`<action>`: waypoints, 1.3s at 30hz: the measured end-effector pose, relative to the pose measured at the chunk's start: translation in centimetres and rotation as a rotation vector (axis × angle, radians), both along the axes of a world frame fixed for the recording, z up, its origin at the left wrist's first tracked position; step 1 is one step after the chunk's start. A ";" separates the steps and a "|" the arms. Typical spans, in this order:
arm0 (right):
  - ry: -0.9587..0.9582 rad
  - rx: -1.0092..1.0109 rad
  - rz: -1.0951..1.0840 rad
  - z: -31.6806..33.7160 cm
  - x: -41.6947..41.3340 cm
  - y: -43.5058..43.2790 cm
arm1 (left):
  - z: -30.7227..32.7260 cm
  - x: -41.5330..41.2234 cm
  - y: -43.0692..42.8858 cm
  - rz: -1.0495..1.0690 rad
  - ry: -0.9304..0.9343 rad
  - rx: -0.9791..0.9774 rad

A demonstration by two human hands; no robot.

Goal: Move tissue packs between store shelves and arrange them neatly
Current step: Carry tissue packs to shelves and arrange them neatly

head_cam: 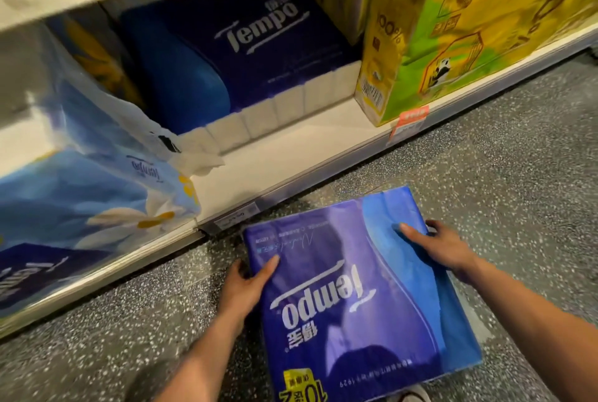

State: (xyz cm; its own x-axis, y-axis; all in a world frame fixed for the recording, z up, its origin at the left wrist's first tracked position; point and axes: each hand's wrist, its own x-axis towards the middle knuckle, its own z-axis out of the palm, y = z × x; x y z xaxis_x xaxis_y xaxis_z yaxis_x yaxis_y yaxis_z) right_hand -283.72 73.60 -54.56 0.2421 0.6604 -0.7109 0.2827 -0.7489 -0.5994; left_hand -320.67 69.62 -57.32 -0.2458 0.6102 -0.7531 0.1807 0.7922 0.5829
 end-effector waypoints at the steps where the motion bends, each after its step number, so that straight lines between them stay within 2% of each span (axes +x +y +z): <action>1: -0.015 -0.003 -0.015 -0.2 -0.1 0.6 | 0.2 0.1 1.3 -0.019 0.004 0.010; 6: 0.037 -0.056 0.001 -1.0 -0.8 1.9 | -0.4 1.3 3.9 -0.113 -0.008 0.066; 9: 0.065 -0.043 -0.052 0.5 -1.6 1.5 | -0.1 1.7 2.8 -0.062 -0.001 0.116; 16: 0.032 0.130 -0.063 4.4 -1.6 0.0 | 4.0 0.8 0.7 0.081 -0.039 0.162; 23: 0.078 0.391 -0.120 11.3 -1.9 1.2 | 12.2 0.3 2.4 0.022 0.108 0.476; 28: 0.053 0.624 -0.076 17.1 -2.0 2.6 | 17.9 0.0 3.4 0.099 0.176 0.728; 33: 0.155 0.733 0.062 22.9 -2.2 4.1 | 22.5 0.2 3.9 0.120 0.111 0.936; 39: 0.200 0.860 0.020 25.8 -3.6 6.7 | 23.9 0.3 4.0 0.242 0.126 1.048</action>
